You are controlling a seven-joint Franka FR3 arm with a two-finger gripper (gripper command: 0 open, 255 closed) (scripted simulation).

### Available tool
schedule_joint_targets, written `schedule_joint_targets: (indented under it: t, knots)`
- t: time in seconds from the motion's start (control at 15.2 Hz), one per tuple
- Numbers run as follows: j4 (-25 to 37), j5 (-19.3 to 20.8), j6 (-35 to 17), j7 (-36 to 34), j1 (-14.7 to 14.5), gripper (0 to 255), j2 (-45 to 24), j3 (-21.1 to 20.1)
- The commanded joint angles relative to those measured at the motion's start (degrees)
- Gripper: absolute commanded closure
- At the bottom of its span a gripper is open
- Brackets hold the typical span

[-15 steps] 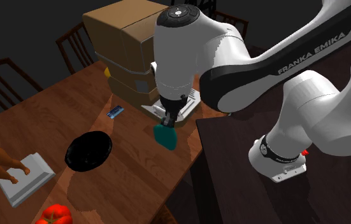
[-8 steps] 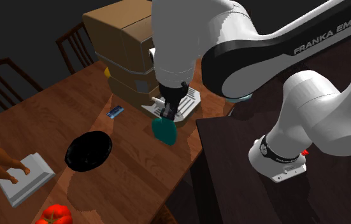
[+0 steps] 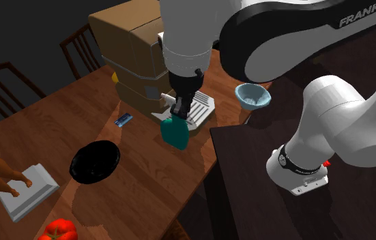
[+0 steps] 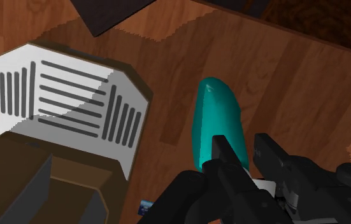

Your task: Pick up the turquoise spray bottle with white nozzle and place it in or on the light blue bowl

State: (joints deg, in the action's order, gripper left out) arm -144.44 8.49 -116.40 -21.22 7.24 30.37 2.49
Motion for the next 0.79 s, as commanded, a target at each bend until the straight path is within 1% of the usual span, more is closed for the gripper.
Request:
schedule_joint_targets:
  t: [0.0,0.53,0.59,0.73]
  knots:
    - [1.2,-0.1,1.6,0.2,0.0,255,0.4,0.0]
    - [6.6,-0.5,8.0,0.9,-0.1,255,1.5,-0.2]
    - [6.8,-0.5,8.3,0.9,-0.2,255,1.5,-0.2]
    - [5.0,0.3,9.7,3.0,0.8,255,4.9,1.3]
